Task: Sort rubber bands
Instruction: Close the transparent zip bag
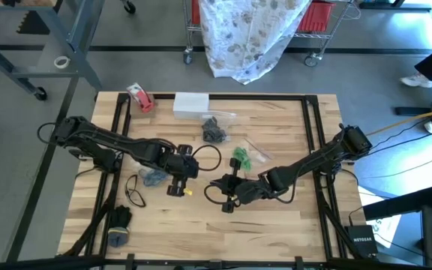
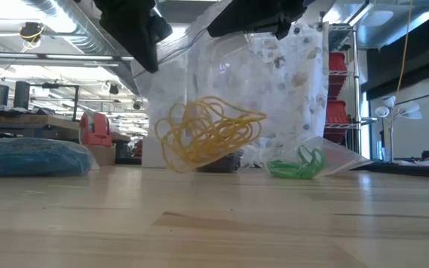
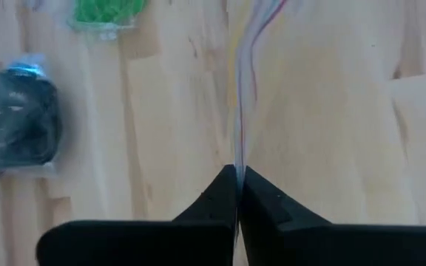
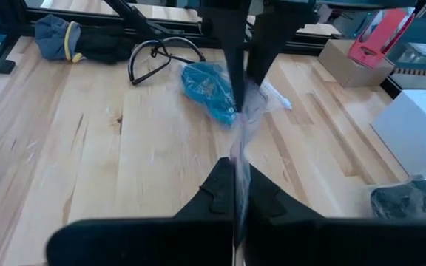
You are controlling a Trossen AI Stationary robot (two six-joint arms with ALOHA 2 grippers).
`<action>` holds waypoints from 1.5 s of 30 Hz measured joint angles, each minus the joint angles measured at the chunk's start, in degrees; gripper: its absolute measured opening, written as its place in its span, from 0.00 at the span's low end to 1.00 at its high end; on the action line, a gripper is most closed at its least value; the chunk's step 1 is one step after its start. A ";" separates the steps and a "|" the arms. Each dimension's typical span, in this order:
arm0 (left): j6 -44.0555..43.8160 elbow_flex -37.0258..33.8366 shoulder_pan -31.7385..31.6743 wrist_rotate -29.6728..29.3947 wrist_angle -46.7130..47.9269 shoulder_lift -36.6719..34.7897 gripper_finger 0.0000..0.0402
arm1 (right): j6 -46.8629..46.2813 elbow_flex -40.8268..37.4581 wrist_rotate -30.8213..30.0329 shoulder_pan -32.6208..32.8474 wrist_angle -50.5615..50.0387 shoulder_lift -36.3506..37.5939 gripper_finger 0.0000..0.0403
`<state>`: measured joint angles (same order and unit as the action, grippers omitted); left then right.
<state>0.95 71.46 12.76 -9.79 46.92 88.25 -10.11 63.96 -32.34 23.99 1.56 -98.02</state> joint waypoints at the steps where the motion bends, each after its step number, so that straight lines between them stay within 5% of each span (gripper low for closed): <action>1: -0.22 0.00 0.04 -0.68 0.04 0.00 0.00 | 0.00 0.00 0.00 -0.02 0.00 0.00 0.00; 14: -0.35 0.07 -0.11 -0.93 3.98 0.00 0.17 | 0.03 0.00 0.00 -0.02 -0.13 0.00 0.00; 22: 0.56 0.09 -0.11 -0.12 3.50 2.44 0.01 | 0.09 0.00 0.02 -0.02 -0.12 0.00 0.00; 45: -8.55 0.22 0.39 -3.66 14.69 -1.51 0.00 | -7.81 0.04 -6.01 -0.52 -5.81 -0.07 0.00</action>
<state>-7.61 71.68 13.15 -13.45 61.60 86.73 -17.92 64.00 -38.34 23.47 -4.25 -98.08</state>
